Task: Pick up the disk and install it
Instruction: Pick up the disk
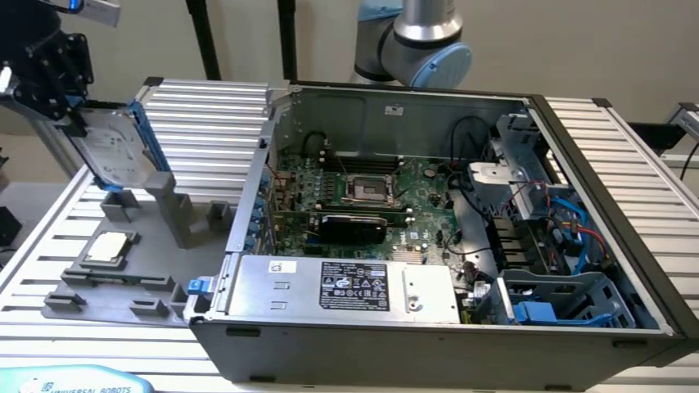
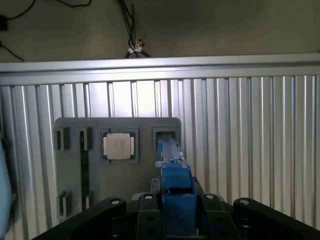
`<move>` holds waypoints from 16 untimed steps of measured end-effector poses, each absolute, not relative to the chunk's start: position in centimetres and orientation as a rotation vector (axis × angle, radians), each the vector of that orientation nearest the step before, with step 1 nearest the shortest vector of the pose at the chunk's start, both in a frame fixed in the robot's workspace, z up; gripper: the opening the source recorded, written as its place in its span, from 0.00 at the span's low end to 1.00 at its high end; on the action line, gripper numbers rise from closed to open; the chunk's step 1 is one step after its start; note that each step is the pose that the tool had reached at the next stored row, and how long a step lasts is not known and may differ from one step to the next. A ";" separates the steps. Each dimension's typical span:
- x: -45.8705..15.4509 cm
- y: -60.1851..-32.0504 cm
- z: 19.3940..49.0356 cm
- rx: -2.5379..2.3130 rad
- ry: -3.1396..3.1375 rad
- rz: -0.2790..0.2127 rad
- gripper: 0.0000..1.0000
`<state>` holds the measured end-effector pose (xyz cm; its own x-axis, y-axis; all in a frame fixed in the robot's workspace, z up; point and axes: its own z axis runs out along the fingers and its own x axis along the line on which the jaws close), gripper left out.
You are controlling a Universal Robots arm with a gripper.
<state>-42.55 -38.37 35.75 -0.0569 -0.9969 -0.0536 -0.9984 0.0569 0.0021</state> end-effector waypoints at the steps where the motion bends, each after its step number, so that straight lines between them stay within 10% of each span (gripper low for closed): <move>1: -42.5 -38.4 36.2 -2.131 2.256 0.060 0.33; 16: -38.9 -38.4 42.7 -2.128 2.251 0.069 0.33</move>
